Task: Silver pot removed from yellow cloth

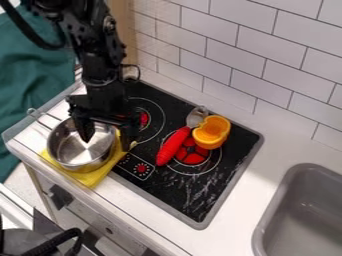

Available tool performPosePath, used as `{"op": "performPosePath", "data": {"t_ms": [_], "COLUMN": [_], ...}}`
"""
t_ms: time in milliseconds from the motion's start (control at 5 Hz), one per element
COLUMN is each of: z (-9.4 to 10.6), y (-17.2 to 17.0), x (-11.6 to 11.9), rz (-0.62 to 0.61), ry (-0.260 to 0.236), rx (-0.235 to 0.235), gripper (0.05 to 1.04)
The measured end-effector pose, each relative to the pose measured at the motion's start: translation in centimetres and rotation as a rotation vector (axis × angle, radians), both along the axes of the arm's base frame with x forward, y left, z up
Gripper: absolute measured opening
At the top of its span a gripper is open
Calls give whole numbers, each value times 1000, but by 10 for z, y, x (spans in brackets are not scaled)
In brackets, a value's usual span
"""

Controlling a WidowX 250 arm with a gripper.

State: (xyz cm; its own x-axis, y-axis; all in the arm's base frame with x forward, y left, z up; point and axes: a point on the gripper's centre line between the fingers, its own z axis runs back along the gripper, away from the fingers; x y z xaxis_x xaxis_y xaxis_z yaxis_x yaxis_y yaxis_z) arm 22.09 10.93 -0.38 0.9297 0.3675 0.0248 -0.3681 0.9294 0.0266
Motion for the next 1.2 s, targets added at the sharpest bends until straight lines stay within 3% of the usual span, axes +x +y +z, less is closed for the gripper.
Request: {"op": "performPosePath", "data": {"t_ms": [200, 600, 800, 1000, 1200], "z": [-18, -30, -30, -29, -13], "y": [1, 3, 1, -2, -9], "x": [7, 13, 14, 16, 19], "rz": [-12, -18, -15, -21, -20], "ry": [21, 41, 41, 38, -1], "rx": [-29, -43, -44, -42, -13], "gripper": [964, 359, 149, 67, 61]}}
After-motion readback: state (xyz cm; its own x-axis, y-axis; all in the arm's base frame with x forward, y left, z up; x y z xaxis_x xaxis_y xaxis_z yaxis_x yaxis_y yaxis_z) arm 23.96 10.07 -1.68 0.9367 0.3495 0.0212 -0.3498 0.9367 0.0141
